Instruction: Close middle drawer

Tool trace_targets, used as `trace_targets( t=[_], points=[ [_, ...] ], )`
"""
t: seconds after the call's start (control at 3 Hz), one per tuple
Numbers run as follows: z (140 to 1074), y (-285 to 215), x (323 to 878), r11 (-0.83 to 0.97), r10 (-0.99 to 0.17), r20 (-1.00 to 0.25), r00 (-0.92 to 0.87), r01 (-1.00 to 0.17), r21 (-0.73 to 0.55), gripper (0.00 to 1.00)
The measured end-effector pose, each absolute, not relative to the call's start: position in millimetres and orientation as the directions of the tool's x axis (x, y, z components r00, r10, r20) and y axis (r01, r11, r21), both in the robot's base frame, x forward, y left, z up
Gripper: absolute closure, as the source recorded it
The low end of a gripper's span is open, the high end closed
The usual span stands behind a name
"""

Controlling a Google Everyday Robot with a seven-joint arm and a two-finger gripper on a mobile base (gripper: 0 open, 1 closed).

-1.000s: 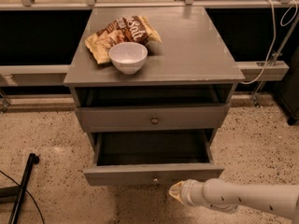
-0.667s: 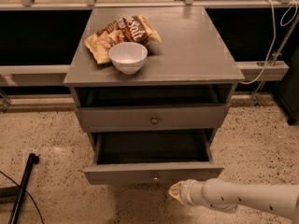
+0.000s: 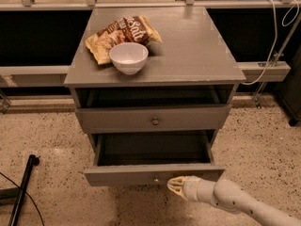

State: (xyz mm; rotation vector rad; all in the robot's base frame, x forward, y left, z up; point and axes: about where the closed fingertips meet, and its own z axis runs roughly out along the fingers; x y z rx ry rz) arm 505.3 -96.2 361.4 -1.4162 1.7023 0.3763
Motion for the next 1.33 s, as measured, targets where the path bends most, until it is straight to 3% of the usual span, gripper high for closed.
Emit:
trace_targets(
  t=[0.67,1.33],
  points=[
    [418,-86,560,0.196,-0.577,-0.77,0.272,-0.869,-0.454,1.0],
    [452,-76,615,0.218,-0.666,-0.703,0.248,-0.838,-0.501,1.0]
  ],
)
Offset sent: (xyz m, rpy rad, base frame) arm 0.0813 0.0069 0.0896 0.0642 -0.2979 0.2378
